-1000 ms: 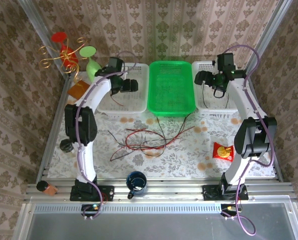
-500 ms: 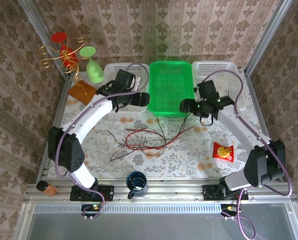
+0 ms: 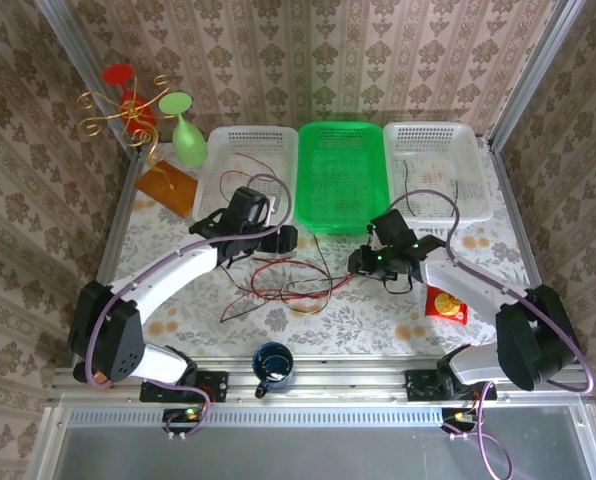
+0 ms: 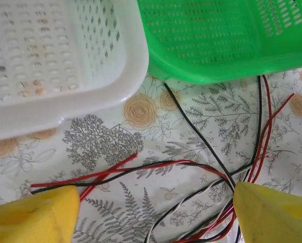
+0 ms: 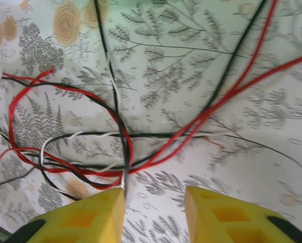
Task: Untangle the cables
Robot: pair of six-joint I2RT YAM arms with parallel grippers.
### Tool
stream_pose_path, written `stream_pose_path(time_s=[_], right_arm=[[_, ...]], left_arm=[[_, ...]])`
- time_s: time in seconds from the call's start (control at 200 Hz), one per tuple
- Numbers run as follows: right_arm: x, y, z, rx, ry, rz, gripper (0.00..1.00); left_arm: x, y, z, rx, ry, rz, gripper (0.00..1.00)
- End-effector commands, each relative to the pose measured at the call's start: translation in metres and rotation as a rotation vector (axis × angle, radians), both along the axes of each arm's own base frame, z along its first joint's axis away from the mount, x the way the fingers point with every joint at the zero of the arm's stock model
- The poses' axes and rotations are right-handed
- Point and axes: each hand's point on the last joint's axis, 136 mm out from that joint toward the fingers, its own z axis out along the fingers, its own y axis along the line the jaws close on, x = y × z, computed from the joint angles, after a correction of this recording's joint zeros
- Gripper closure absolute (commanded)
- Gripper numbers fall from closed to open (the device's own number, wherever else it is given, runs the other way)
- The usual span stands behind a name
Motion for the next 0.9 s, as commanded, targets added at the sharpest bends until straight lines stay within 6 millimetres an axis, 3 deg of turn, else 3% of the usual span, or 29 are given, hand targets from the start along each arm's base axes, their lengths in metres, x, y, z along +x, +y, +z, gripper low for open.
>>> stream_pose_path(time_s=[0.0,0.225,0.49,0.665,0.895], right_arm=[[0.003,0.027,-0.007,0.064,0.020,0.023,0.67],[0.001,0.049,-0.030,0.058,0.064,0.055,0.76],[0.003,0.054,-0.048,0.039,0.084,0.068,0.79],[0.001,0.061,-0.056,0.056,0.097,0.059,0.80],[0.001,0.064,-0.057,0.063,0.093,0.077,0.92]], left_arm=[[0.003,-0.013,0.013,-0.069,-0.034,0.017,0.20],[-0.003,-0.017,0.008,-0.089,-0.014,0.009,0.21],[-0.005,-0.019,0.008,-0.099,-0.009,0.005,0.22],[-0.005,-0.021,0.010,-0.106,-0.004,0.002,0.22],[-0.005,-0.022,0.016,-0.106,-0.014,-0.001,0.22]])
